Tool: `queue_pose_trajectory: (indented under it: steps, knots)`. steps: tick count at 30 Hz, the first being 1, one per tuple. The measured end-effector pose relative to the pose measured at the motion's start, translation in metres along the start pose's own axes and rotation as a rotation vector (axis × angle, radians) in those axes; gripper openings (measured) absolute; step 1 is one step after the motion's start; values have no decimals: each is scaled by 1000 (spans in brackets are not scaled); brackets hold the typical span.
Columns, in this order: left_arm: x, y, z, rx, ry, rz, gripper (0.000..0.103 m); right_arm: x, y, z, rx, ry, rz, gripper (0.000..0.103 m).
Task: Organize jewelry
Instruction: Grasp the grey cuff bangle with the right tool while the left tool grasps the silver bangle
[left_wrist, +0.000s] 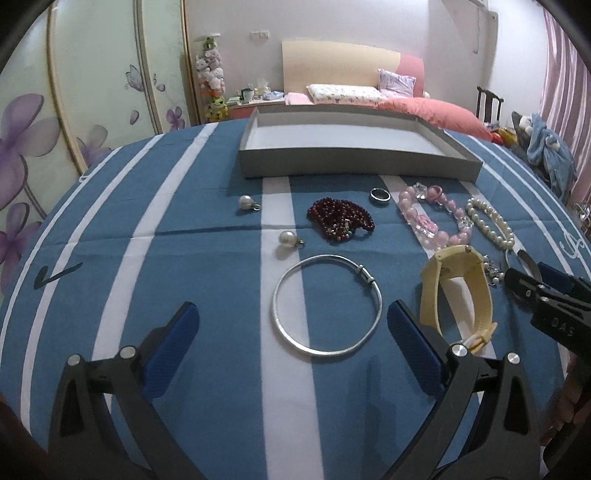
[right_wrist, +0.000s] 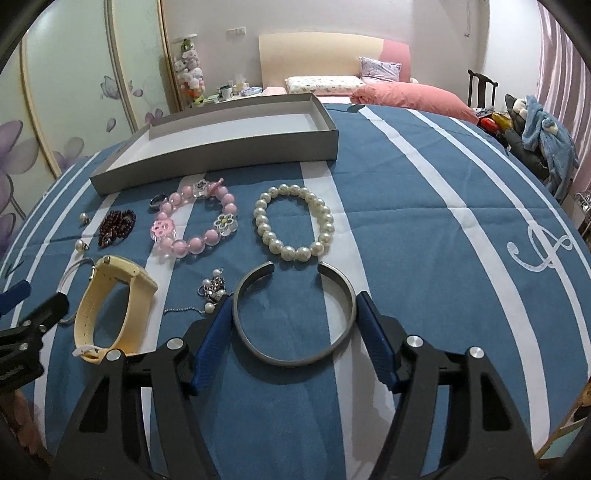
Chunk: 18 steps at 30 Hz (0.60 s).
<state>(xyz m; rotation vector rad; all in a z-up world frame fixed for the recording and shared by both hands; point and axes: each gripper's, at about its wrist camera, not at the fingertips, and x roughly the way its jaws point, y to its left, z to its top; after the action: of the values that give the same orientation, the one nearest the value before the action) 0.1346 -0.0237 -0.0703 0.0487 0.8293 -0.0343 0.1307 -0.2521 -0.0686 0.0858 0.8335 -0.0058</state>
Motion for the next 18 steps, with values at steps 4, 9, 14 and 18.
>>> queue_pose_trajectory:
  steps: [4,9,14,18]
  knots:
    - [9,-5,5,13,36,-10,99,0,-1,1,1,0,2,67]
    - [21,-11,9,20,72,-10,93,1,-1,3,4,-1,6,67]
    - [24,-10,11,1,83,-22,89,1,-1,3,4,-1,6,67]
    - [23,-11,11,2,69,-24,78,1,-2,4,6,-2,7,67]
